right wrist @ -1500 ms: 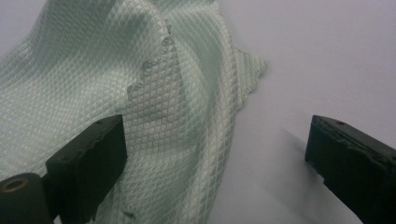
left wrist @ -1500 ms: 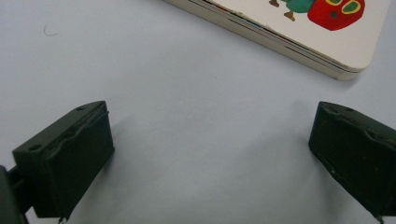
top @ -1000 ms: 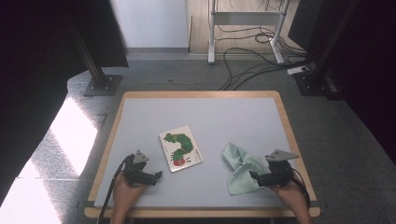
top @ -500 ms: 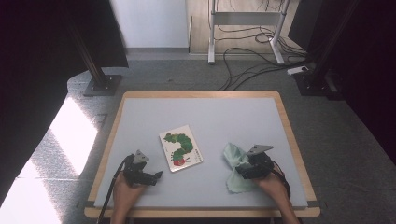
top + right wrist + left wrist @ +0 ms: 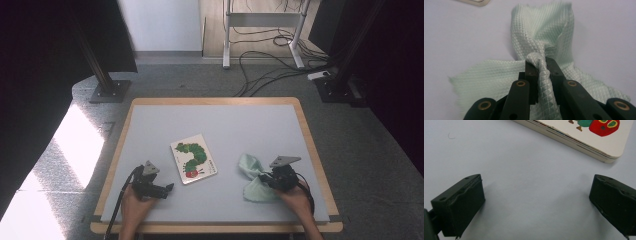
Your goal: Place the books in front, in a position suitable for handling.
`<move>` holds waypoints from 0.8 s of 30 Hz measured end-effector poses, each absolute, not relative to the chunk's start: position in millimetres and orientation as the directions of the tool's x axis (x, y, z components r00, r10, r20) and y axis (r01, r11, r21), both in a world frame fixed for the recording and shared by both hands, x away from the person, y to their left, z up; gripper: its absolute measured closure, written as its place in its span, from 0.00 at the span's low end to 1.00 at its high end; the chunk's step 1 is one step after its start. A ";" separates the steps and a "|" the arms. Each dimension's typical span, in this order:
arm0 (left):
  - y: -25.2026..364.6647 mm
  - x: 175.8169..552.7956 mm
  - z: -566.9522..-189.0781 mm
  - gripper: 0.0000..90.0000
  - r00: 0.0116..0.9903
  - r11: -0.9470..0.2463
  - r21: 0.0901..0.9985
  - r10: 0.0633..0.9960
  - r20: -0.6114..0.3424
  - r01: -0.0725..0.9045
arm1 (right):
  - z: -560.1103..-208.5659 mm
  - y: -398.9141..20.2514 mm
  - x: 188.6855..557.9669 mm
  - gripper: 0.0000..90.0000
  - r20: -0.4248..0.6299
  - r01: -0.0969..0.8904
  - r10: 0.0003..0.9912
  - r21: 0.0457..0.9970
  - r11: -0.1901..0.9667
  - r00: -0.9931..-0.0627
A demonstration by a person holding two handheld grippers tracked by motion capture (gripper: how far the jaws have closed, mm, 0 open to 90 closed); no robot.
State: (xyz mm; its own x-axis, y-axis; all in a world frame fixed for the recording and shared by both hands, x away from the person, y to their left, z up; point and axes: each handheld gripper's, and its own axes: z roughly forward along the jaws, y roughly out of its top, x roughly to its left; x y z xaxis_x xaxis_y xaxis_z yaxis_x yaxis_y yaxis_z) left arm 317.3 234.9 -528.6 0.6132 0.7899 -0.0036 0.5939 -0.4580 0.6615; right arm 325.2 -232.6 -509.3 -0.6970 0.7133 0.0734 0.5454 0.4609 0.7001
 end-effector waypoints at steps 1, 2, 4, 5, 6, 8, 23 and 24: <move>234.9 317.3 -528.6 0.00 0.613 -0.458 0.661 0.790 -0.003 0.594 | -501.2 -240.0 322.9 0.90 0.054 0.536 0.722 0.709 0.458 -0.689; 234.9 317.3 -528.6 0.00 0.613 -0.458 0.661 0.790 -0.003 0.594 | -501.2 -240.0 322.9 0.90 0.054 0.536 0.722 0.709 0.458 -0.689; 234.9 317.3 -528.6 0.00 0.613 -0.458 0.661 0.790 -0.004 0.594 | -487.5 -254.9 318.1 0.90 0.039 0.531 0.743 0.724 0.440 -0.668; 234.9 317.3 -528.6 0.00 0.613 -0.458 0.661 0.790 -0.004 0.594 | -483.4 -260.1 316.3 0.90 0.031 0.528 0.750 0.729 0.436 -0.661; 234.9 317.3 -528.6 0.00 0.613 -0.458 0.661 0.790 -0.004 0.594 | -483.4 -260.1 316.3 0.90 0.031 0.528 0.750 0.729 0.436 -0.661; 234.8 317.2 -528.7 0.00 0.612 -0.457 0.662 0.791 -0.003 0.594 | -472.5 -275.3 310.5 0.90 0.010 0.527 0.771 0.736 0.426 -0.637; 234.7 317.3 -528.6 0.00 0.607 -0.453 0.660 0.795 -0.006 0.599 | -499.2 -326.8 306.3 0.89 0.039 0.607 0.851 0.718 0.341 -0.524; 234.7 317.3 -528.6 0.00 0.607 -0.453 0.660 0.795 -0.006 0.599 | -506.1 -325.3 308.0 0.89 0.043 0.613 0.845 0.709 0.350 -0.533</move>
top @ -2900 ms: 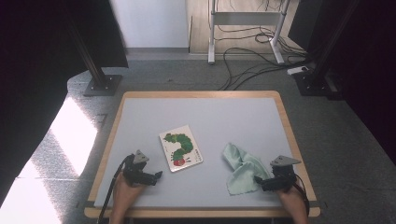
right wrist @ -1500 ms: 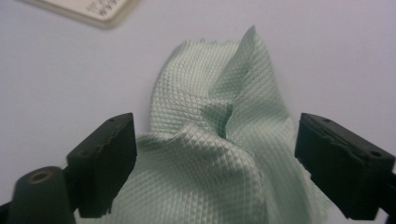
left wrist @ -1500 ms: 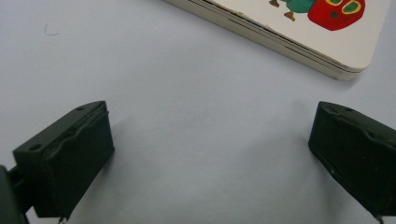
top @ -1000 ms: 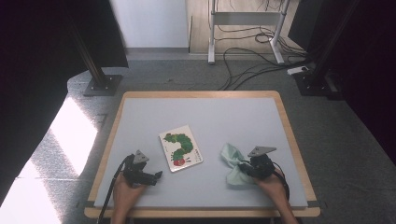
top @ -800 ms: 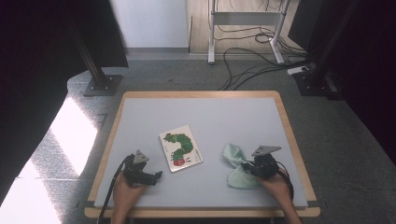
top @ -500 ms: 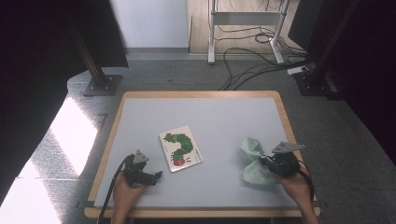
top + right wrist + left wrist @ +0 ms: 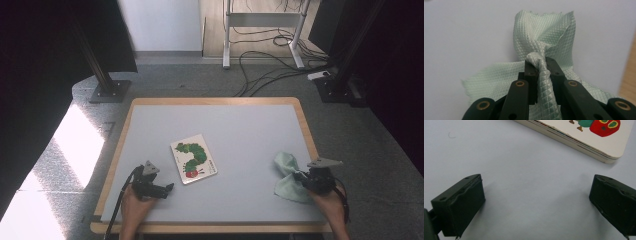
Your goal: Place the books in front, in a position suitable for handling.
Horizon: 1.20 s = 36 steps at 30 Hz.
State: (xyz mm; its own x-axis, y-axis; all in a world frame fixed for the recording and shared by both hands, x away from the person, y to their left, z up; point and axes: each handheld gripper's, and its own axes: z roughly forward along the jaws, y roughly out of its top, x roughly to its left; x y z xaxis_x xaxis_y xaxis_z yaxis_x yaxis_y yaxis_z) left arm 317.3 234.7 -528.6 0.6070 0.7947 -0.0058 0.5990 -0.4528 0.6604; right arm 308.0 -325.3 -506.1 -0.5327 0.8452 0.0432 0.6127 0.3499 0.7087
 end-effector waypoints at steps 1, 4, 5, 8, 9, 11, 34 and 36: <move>234.9 317.5 -528.6 0.00 0.607 -0.451 0.660 0.795 -0.009 0.600 | -511.7 -323.7 309.2 0.89 0.046 0.621 0.845 0.700 0.353 -0.532; 234.8 317.5 -528.6 0.00 0.606 -0.450 0.660 0.795 -0.010 0.601 | -519.4 -323.2 310.5 0.88 0.055 0.626 0.845 0.697 0.350 -0.533; 234.7 317.5 -528.6 0.00 0.605 -0.449 0.660 0.796 -0.011 0.602 | -519.3 -325.5 310.5 0.87 0.073 0.632 0.846 0.699 0.334 -0.529; 234.7 317.5 -528.5 0.00 0.604 -0.448 0.660 0.797 -0.011 0.603 | -517.3 -325.2 309.7 0.84 0.056 0.629 0.845 0.694 0.350 -0.532; 234.5 317.4 -528.5 0.00 0.604 -0.449 0.660 0.797 -0.010 0.603 | -515.9 -324.0 309.0 0.81 0.047 0.627 0.844 0.692 0.358 -0.534; 234.5 317.6 -528.4 0.00 0.605 -0.450 0.659 0.796 -0.010 0.603 | -509.3 -321.5 307.0 0.66 0.034 0.610 0.839 0.703 0.366 -0.543; 229.1 371.6 -495.6 0.00 0.643 -0.450 0.665 0.764 -0.059 0.596 | -487.5 -265.6 313.2 0.02 0.021 0.497 0.776 0.779 0.383 -0.631; 224.9 384.4 -491.8 0.00 0.655 -0.466 0.665 0.755 -0.045 0.584 | -488.2 -254.9 315.3 0.00 0.021 0.482 0.764 0.787 0.386 -0.645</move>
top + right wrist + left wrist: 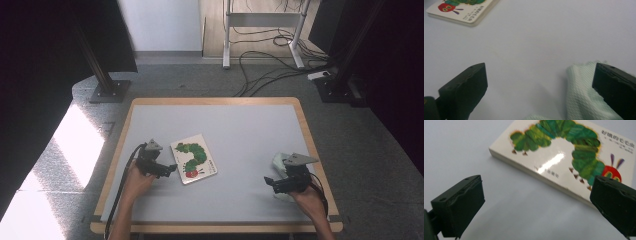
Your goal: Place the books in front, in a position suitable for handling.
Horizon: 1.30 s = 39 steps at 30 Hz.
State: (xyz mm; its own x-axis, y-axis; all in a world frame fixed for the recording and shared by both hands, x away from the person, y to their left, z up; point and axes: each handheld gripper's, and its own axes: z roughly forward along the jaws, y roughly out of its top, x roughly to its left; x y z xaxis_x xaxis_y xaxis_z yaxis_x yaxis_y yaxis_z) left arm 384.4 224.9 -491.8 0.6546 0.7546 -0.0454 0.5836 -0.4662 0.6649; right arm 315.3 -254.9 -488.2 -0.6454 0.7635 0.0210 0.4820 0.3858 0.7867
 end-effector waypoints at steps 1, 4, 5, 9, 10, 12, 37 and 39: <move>224.9 384.4 -491.8 0.00 0.655 -0.466 0.665 0.755 -0.045 0.584 | -488.6 -251.2 316.1 0.00 0.021 0.479 0.759 0.787 0.389 -0.651; 222.1 398.7 -491.4 0.00 0.667 -0.483 0.652 0.743 -0.047 0.584 | -490.0 -244.1 317.9 0.00 0.021 0.474 0.749 0.787 0.396 -0.662; 221.7 402.8 -491.5 0.00 0.670 -0.485 0.650 0.741 -0.051 0.586 | -491.1 -239.9 319.1 0.00 0.016 0.467 0.742 0.786 0.405 -0.671; 219.2 414.1 -492.3 0.00 0.677 -0.477 0.663 0.733 -0.063 0.578 | -494.2 -226.2 322.5 0.00 0.011 0.458 0.730 0.785 0.417 -0.683; 218.8 417.3 -492.2 0.00 0.680 -0.474 0.657 0.729 -0.080 0.586 | -495.0 -222.5 323.5 0.00 0.009 0.457 0.727 0.784 0.421 -0.686; 216.5 423.5 -492.1 0.00 0.685 -0.499 0.639 0.726 -0.062 0.586 | -496.8 -215.1 325.9 0.00 0.001 0.451 0.721 0.781 0.433 -0.693; 197.2 463.4 -518.8 0.00 0.711 -0.487 0.630 0.686 -0.153 0.606 | -527.2 -116.6 362.6 0.00 -0.015 0.425 0.651 0.746 0.513 -0.759; 195.5 462.4 -519.2 0.00 0.723 -0.498 0.626 0.673 -0.157 0.600 | -529.3 -110.6 366.1 0.00 -0.016 0.429 0.653 0.741 0.516 -0.757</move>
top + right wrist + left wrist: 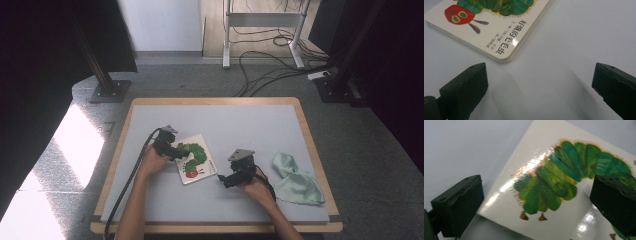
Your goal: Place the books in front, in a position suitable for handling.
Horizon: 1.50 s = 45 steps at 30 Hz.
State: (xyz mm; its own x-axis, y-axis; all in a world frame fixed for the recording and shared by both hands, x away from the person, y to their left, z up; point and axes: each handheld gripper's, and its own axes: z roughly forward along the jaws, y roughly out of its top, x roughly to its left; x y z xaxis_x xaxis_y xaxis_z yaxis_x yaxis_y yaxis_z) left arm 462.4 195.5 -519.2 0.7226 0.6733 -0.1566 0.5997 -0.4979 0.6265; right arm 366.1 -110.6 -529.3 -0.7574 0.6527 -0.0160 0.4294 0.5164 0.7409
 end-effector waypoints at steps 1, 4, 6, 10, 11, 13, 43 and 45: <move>195.5 462.3 -518.9 0.00 0.725 -0.504 0.624 0.672 -0.150 0.597 | -530.3 -106.9 367.9 0.00 -0.015 0.432 0.654 0.739 0.517 -0.756; 195.0 460.6 -518.5 0.00 0.720 -0.503 0.616 0.677 -0.155 0.606 | -533.1 -96.9 370.8 0.00 -0.035 0.423 0.648 0.731 0.536 -0.761; 194.5 459.4 -518.7 0.00 0.723 -0.505 0.617 0.673 -0.157 0.604 | -533.8 -95.0 371.0 0.00 -0.041 0.419 0.641 0.725 0.547 -0.766; 193.6 452.8 -517.8 0.00 0.741 -0.529 0.607 0.653 -0.156 0.593 | -533.5 -94.5 370.9 0.00 -0.043 0.420 0.650 0.731 0.538 -0.759; 193.7 449.6 -518.5 0.00 0.740 -0.521 0.615 0.654 -0.158 0.592 | -533.4 -95.6 370.5 0.00 -0.049 0.417 0.653 0.733 0.538 -0.756; 194.3 447.4 -518.9 0.00 0.742 -0.522 0.618 0.652 -0.155 0.588 | -533.4 -96.5 370.4 0.00 -0.047 0.418 0.654 0.734 0.535 -0.755; 184.4 386.4 -519.0 0.00 0.760 -0.540 0.616 0.631 -0.155 0.574 | -530.6 -117.9 351.6 0.03 0.049 0.464 0.651 0.741 0.485 -0.758; 184.2 382.5 -518.8 0.00 0.764 -0.544 0.615 0.626 -0.156 0.571 | -530.0 -116.7 346.6 0.03 0.053 0.464 0.645 0.739 0.488 -0.762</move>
State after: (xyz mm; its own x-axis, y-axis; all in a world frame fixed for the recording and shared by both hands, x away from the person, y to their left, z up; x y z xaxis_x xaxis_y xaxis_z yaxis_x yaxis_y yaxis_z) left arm 382.5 184.2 -518.8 0.7639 0.6262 -0.1558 0.5713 -0.5440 0.6145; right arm 346.6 -116.7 -530.0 -0.7622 0.6452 0.0532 0.4644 0.4876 0.7393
